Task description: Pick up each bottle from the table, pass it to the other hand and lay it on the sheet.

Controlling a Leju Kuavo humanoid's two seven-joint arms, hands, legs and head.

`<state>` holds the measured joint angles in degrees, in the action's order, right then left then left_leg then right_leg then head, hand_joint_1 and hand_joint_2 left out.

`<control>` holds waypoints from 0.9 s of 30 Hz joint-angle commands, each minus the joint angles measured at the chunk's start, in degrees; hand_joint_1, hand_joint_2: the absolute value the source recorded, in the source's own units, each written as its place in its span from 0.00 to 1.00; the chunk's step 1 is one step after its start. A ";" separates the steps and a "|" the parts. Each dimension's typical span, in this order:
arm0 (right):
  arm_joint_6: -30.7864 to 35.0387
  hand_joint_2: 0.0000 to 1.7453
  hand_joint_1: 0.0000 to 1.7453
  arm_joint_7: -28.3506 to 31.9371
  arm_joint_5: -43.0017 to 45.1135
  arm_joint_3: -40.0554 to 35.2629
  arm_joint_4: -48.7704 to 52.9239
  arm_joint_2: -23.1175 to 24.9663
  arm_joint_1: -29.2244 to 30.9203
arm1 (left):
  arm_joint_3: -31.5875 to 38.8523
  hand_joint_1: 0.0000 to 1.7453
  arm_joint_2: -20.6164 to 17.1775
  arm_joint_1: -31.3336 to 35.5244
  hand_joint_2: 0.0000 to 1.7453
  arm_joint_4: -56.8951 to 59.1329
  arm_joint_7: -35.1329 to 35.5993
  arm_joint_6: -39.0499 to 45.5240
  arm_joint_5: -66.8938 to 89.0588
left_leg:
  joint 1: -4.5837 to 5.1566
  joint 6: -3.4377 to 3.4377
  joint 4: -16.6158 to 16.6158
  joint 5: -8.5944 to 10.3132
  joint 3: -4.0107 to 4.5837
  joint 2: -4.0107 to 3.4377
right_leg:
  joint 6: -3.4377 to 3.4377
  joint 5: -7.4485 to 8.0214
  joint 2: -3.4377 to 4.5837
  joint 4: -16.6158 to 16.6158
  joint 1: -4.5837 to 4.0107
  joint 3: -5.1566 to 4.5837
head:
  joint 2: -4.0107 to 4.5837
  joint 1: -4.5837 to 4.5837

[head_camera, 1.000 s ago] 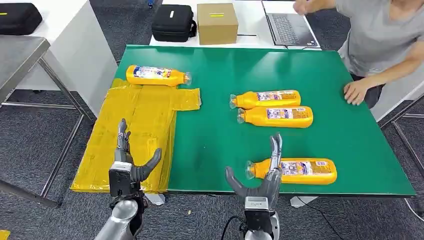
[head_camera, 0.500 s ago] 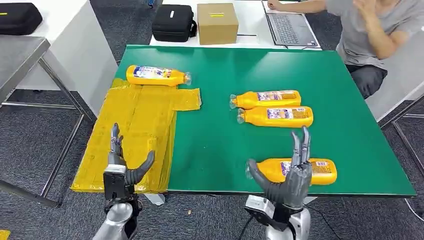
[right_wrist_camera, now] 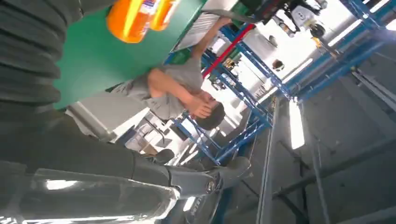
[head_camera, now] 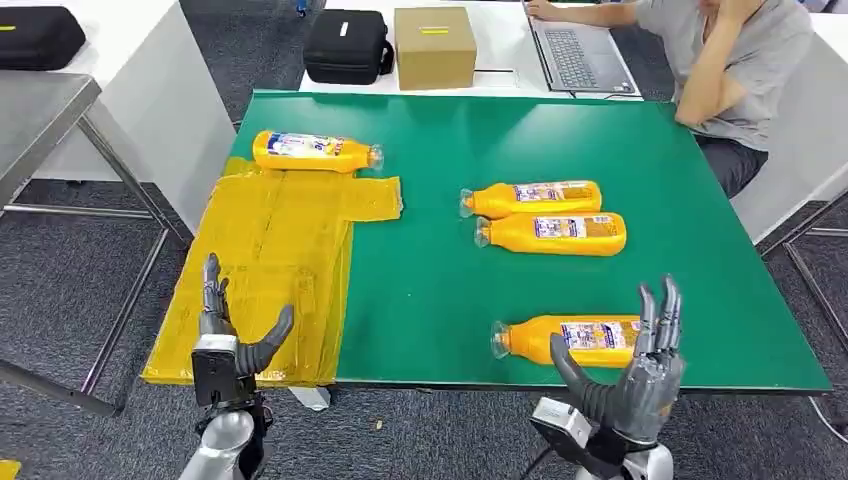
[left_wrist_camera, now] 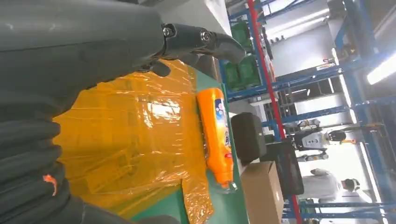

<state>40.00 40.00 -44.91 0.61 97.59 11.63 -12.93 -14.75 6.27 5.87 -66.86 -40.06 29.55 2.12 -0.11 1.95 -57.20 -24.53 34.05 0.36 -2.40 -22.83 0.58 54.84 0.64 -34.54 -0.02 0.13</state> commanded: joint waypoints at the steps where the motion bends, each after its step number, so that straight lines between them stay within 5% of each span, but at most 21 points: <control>1: 0.00 1.00 0.00 0.00 -3.95 2.70 -13.08 -3.51 -0.84 | 3.04 0.00 0.46 0.18 1.00 1.63 0.54 -2.63 0.26 | -0.03 -0.04 0.11 -0.05 -0.22 -0.01 | 0.04 -0.03 -0.04 -0.13 -0.04 0.25 | 0.00 0.02; 18: -3.86 1.00 0.00 -12.84 -9.96 2.73 -4.44 -8.13 -4.83 | 3.77 0.00 0.95 -0.97 1.00 0.34 2.26 -3.12 1.07 | 0.01 -0.06 0.03 -0.08 -0.16 0.01 | 0.05 -0.10 -0.08 -0.01 -0.01 0.14 | 0.00 0.07; 27: -3.70 1.00 0.00 -12.34 -11.00 3.76 -6.30 -8.54 -4.63 | 4.04 0.00 1.34 -1.14 1.00 0.23 2.28 -3.23 1.22 | 0.01 -0.06 0.03 -0.07 -0.14 0.00 | 0.05 -0.08 -0.06 -0.01 -0.01 0.12 | 0.00 0.07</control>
<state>36.70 27.67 -55.78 3.15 92.26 4.55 -17.77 -12.22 6.95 4.10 -67.49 -38.14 26.58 3.17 -0.10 1.95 -57.20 -24.55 34.05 0.34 -2.41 -22.83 0.58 54.84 0.65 -34.57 -0.02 0.20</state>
